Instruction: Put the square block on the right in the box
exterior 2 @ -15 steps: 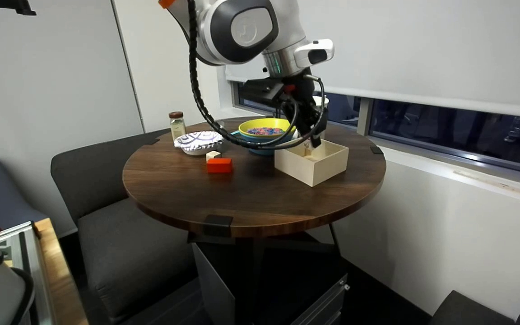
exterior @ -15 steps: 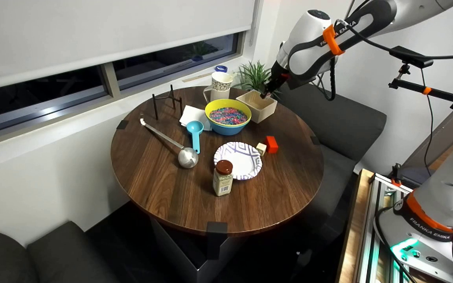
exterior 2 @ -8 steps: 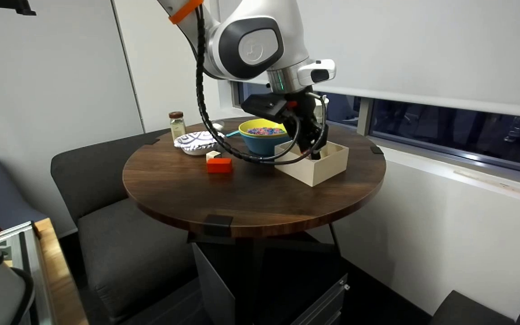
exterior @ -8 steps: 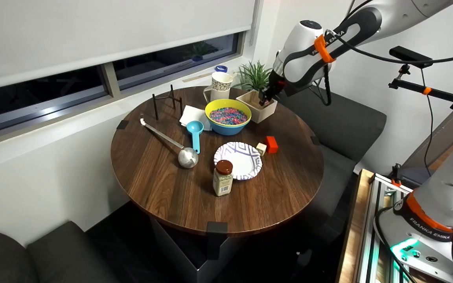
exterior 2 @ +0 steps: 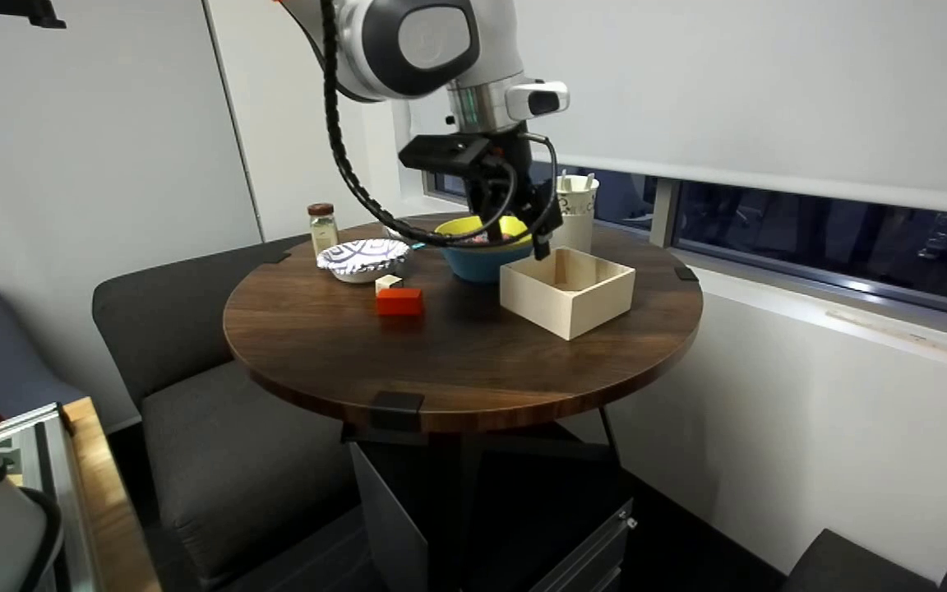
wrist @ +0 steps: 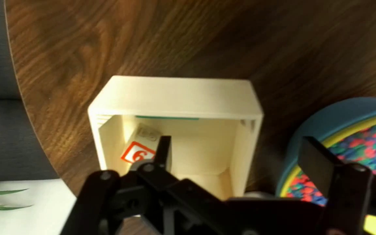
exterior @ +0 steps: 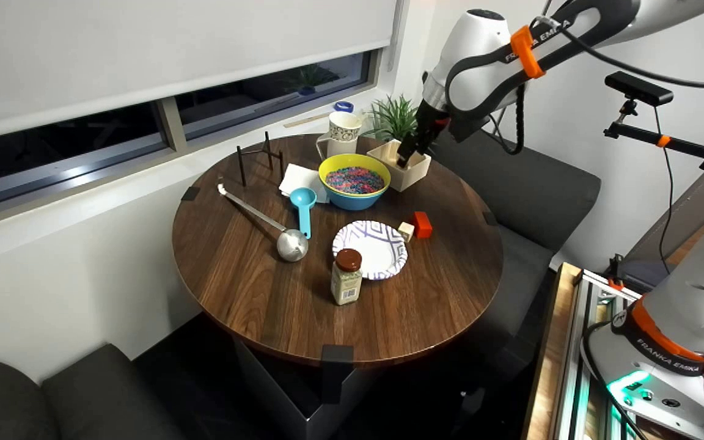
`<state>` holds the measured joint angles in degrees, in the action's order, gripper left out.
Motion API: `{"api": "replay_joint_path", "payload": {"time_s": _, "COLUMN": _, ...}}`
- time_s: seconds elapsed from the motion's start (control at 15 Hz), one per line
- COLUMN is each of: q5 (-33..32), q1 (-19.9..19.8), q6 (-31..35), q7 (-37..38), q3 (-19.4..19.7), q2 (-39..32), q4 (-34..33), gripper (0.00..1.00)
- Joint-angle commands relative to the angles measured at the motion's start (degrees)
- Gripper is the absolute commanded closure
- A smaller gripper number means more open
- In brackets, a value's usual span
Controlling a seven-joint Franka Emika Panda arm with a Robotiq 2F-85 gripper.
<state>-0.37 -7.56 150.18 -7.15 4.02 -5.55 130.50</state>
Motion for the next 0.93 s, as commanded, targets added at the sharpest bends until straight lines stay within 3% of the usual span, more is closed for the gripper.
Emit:
{"api": "replay_joint_path", "payload": {"time_s": 0.0, "q5": -0.33, "q1": 1.94, "q6": -9.16, "q7": -4.19, "q3": -1.06, "q2": 12.49, "q4": 8.73, "gripper": 0.0}}
{"api": "replay_joint_path", "payload": {"time_s": 0.27, "q5": -3.01, "q1": 3.15, "q6": -18.38, "q7": 1.17, "q3": -1.64, "q2": 20.92, "q4": 12.27, "gripper": 0.0}}
{"api": "replay_joint_path", "payload": {"time_s": 0.33, "q5": -3.67, "q1": 3.02, "q6": -18.4, "q7": 1.5, "q3": -1.64, "q2": 22.55, "q4": 13.12, "gripper": 0.0}}
{"api": "replay_joint_path", "payload": {"time_s": 0.4, "q5": -2.04, "q1": 3.53, "q6": -17.23, "q7": -0.71, "q3": -0.93, "q2": 18.25, "q4": 9.9, "gripper": 0.0}}
{"api": "replay_joint_path", "payload": {"time_s": 0.87, "q5": -2.77, "q1": 3.49, "q6": -17.92, "q7": 0.29, "q3": -0.96, "q2": 21.92, "q4": 12.3, "gripper": 0.0}}
